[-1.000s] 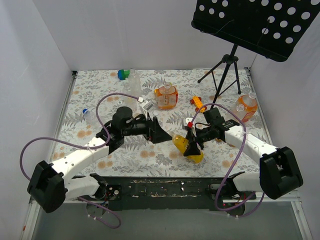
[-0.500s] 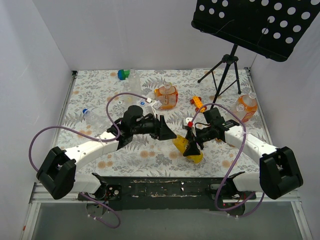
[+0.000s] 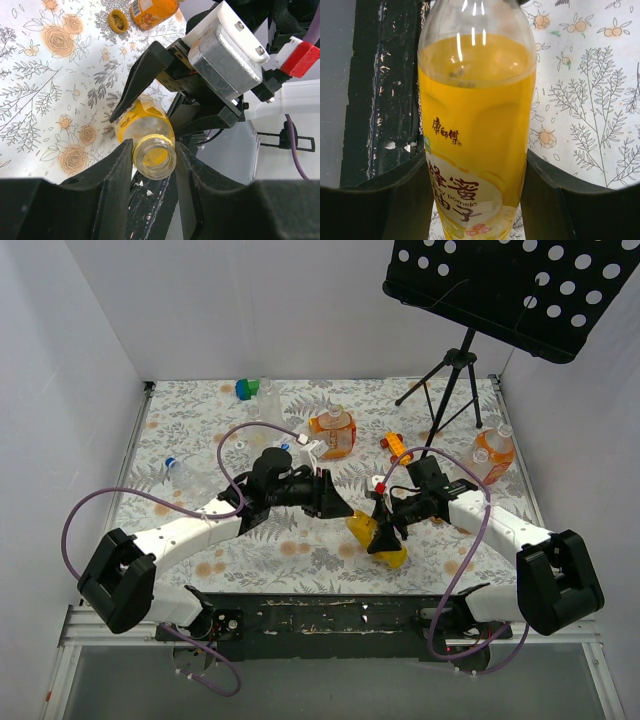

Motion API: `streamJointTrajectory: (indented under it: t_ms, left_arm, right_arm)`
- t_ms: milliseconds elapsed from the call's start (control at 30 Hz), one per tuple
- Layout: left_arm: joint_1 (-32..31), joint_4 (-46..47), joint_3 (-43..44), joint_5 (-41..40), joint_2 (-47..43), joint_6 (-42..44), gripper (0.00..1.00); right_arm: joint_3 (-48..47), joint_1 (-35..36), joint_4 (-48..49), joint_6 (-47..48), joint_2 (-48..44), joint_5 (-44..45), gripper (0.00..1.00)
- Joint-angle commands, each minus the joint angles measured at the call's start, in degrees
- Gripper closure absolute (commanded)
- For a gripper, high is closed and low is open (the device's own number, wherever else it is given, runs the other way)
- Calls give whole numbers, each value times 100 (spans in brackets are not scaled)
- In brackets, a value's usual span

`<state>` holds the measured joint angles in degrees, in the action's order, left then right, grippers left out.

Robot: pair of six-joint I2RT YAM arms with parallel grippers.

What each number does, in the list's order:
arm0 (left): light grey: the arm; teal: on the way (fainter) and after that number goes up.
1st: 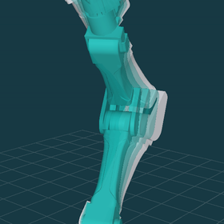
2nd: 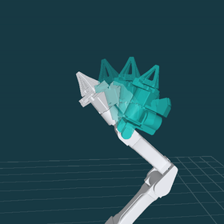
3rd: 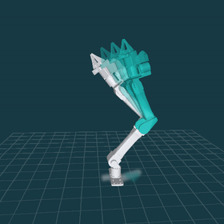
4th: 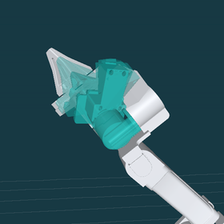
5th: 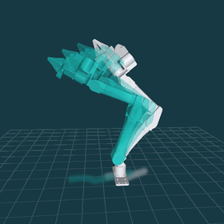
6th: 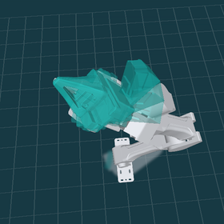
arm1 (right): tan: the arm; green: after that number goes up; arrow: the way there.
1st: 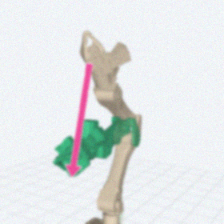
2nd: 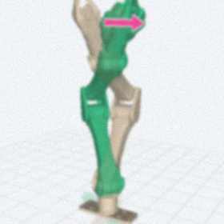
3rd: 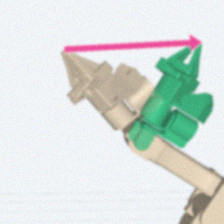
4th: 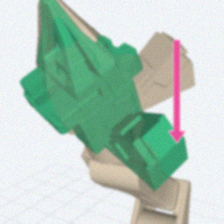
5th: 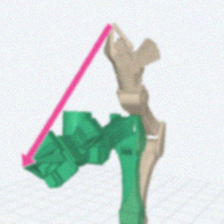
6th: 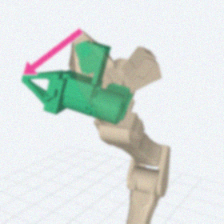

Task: Unscrew the bottle caps
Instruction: Place the plastic bottle at the center of the board.

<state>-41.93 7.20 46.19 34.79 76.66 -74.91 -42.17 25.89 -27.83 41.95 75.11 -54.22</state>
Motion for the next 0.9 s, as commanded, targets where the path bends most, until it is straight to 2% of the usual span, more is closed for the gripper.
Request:
streamJointTrajectory:
  t_ms: [0, 67, 333, 500, 600, 767, 867]
  left_arm:
    - [-52, -683, 521, -445, -362, 538, 100]
    - [-52, -1149, 688, -735, -529, 740, 100]
    - [53, -1941, 944, -1070, -925, 1172, 100]
    - [247, -2222, 1084, -1210, -978, 1365, 100]
    - [343, -2635, 1382, -1632, -934, 1663, 100]
    - [379, -3242, 2191, -2966, -601, 2384, 100]
    - [396, -3304, 2429, -3634, -346, 2762, 100]
  right_arm:
    - [-107, 4, 164, 59, -102, -379, 54]
    - [-107, 4, 173, 50, -146, -353, 42]
    - [-98, -31, 191, 32, -216, -335, 16]
    - [-98, -119, 164, 67, -278, -344, 13]
    - [-107, -216, 156, 94, -339, -335, 12]
    - [-81, -427, 173, 94, -497, -362, 11]
    - [-54, -488, 199, 94, -568, -362, 11]
